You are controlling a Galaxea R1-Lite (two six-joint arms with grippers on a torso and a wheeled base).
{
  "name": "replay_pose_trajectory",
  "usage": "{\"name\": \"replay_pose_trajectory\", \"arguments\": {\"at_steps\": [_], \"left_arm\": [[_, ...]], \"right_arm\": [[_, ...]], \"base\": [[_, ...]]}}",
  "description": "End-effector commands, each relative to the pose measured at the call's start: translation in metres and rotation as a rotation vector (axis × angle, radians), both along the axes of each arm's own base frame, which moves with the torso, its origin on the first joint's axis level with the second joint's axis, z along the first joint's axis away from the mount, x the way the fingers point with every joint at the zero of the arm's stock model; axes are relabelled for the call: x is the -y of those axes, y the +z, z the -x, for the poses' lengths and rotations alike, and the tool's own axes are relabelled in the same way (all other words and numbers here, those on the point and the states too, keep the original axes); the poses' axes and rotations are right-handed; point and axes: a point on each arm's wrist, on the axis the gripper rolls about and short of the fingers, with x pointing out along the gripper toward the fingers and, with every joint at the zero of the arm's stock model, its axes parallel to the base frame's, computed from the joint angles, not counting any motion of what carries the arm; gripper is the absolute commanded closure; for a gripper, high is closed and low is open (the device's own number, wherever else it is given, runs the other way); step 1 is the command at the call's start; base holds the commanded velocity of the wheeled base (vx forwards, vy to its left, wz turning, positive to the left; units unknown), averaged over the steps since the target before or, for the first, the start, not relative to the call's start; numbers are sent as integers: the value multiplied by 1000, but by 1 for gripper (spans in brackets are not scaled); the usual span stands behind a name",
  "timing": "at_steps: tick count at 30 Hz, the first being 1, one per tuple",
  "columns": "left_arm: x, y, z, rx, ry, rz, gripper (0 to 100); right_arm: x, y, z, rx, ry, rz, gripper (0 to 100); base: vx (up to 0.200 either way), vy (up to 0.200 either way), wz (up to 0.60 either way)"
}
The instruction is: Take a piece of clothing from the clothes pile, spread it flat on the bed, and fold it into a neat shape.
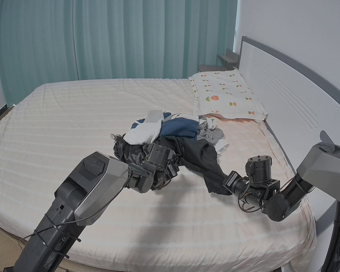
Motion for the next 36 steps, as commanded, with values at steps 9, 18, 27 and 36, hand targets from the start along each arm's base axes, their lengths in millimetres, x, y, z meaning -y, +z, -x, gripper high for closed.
{"name": "replay_pose_trajectory", "arguments": {"at_steps": [9,18,27,36], "left_arm": [[-6,3,2,-48,23,-5,100],[-34,95,36,-78,53,131,100],[-81,213,125,116,37,314,100],[-124,260,182,247,57,373,100]], "right_arm": [[0,4,0,32,2,-41,100],[0,41,8,189,44,-124,100],[16,161,45,512,147,-267,100],[29,184,59,612,180,-286,100]], "base": [[0,0,0],[0,0,0],[0,0,0],[0,0,0]]}}
